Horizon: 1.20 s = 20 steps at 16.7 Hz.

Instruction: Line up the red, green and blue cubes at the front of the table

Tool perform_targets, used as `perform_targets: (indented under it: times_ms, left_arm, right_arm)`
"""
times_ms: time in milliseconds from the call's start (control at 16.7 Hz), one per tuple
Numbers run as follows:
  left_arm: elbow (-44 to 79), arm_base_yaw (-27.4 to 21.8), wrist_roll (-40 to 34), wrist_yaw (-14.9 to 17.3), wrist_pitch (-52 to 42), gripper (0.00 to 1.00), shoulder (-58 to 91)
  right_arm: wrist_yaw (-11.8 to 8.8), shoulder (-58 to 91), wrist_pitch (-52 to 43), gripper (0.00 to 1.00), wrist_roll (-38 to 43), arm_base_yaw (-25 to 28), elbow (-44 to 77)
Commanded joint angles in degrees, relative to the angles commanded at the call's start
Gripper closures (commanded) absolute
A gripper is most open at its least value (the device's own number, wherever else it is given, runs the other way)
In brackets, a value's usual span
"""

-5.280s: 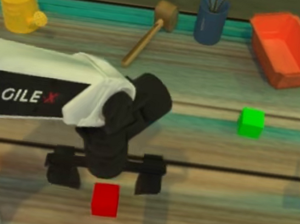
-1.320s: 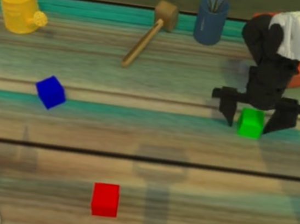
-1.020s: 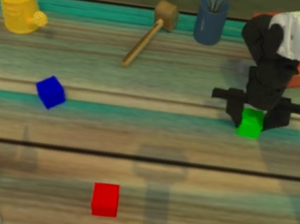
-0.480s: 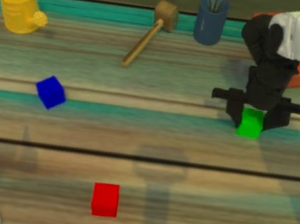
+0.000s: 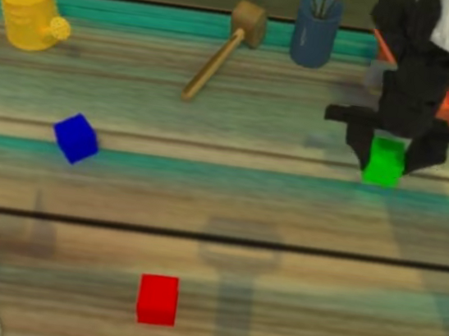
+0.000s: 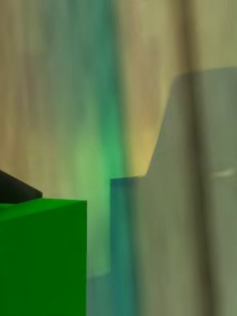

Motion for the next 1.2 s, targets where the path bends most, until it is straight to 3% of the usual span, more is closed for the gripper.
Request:
perform_targets:
  times_ms: [420,540,1200]
  left_arm:
    - [0.00,0.00,0.00,0.00,0.00,0.00,0.00]
    - [0.00,0.00,0.00,0.00,0.00,0.00,0.00]
    - [0.00,0.00,0.00,0.00,0.00,0.00,0.00]
  right_arm:
    - [-0.07,-1.06,-2.46,1.00,0.14,-0.09,1.74]
    - [-0.04,-2.04,-2.17,1.00,1.92,1.97,0.49]
    - [-0.02,-16.92,2.15,1.00,27.46,33.49,-18.86]
